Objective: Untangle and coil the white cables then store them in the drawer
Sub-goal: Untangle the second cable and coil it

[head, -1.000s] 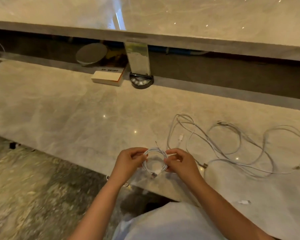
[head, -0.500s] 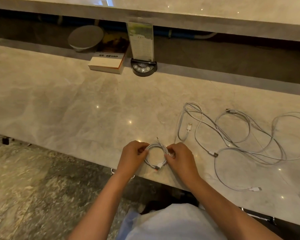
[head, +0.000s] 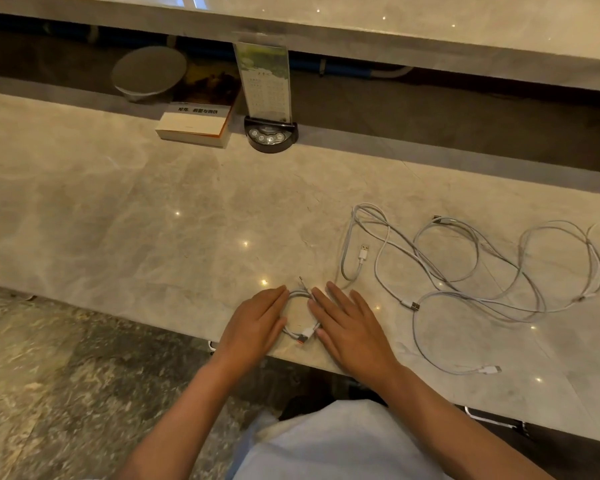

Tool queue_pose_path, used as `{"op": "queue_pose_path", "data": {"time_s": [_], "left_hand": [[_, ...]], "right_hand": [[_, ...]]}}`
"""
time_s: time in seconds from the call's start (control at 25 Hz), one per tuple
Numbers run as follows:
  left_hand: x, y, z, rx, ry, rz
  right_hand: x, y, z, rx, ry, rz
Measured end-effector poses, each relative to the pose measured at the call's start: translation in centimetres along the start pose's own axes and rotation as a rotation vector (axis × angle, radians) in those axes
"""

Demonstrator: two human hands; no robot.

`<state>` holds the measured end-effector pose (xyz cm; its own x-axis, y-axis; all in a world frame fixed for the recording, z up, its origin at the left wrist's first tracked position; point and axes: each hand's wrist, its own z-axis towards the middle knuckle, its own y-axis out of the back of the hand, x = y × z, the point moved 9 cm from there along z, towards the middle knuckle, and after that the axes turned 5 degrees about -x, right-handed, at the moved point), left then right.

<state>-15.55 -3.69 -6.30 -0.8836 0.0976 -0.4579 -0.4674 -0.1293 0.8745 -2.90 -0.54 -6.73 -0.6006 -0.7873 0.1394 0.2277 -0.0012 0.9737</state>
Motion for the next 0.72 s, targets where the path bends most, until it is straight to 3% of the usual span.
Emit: {"op": "queue_pose_path", "data": {"time_s": [0.08,0.16,0.28,0.44,0.48,0.56,0.72], "left_hand": [[-0.1,0.0,0.1,0.023,0.018,0.015],[-0.4,1.3,0.7,-0.056,0.068,0.014],[-5.3,3.5,2.5,-0.194,-0.026,-0.021],[-13.6,-2.3,6.8,-0.005,-0.121,-0.031],[-14.4,-4.3,7.3,0.052,-0.065,-0.067],[-14.8,-7.0,7.6,0.074,-0.03,-0.024],[-15.6,-9.6,7.9,0.105,-0.168,0.105]], "right_hand": [[0.2,0.5,-0.1,0.005,0.022,0.04],[-1.0,2.7,-0.4,-0.102,-0.01,0.102],[-6.4,6.4,-2.2,-0.297,-0.215,0.074],[-12.2,5.6,-4.4,-0.137,-0.379,-0.03],[-12.9,5.4,-4.8,-0.128,-0.383,-0.016],[-13.7,5.6,-5.3,-0.144,-0.387,0.003],[-15.0,7.4,-6.9,-0.228,-0.356,0.025]]}}
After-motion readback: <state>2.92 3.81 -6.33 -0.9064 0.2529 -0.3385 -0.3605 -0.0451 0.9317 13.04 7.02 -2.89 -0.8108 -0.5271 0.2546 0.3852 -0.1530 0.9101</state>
